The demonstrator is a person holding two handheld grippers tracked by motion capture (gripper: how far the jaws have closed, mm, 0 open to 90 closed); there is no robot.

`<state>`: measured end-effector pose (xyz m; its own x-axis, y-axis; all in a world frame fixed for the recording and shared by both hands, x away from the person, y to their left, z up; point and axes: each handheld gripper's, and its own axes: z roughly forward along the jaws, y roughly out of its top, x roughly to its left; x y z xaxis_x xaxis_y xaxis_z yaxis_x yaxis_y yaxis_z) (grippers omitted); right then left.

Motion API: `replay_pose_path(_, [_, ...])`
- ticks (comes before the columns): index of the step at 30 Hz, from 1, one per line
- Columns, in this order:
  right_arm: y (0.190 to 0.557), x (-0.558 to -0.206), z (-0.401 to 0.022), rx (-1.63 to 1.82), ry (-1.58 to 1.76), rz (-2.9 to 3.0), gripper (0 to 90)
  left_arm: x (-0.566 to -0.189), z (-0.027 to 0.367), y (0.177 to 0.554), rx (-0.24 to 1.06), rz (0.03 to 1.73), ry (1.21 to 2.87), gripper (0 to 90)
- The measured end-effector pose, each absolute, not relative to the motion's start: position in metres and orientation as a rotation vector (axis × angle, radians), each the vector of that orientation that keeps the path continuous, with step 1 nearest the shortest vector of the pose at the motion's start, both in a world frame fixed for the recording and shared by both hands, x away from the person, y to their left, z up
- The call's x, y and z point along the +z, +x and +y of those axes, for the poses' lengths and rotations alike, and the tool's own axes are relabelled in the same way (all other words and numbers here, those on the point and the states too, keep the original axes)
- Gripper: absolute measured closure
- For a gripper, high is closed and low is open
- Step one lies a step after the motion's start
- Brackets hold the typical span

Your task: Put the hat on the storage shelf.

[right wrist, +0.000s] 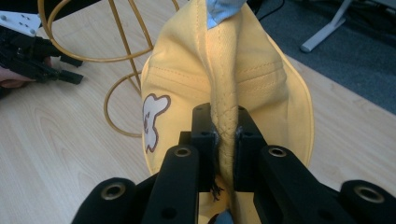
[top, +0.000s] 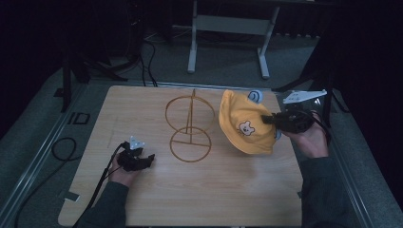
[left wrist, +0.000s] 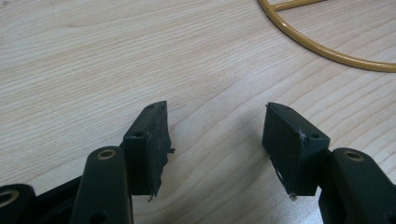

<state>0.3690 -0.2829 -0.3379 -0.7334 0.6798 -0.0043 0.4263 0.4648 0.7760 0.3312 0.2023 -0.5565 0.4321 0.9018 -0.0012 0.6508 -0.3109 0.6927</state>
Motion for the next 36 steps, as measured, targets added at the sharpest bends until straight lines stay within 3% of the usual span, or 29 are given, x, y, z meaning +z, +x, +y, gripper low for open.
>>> replay_pose_path(36, [0.374, -0.305, -0.271, 1.271, 0.726, 2.385, 82.6, -0.556, 0.202, 0.331, 0.523, 1.302, 2.068, 41.5])
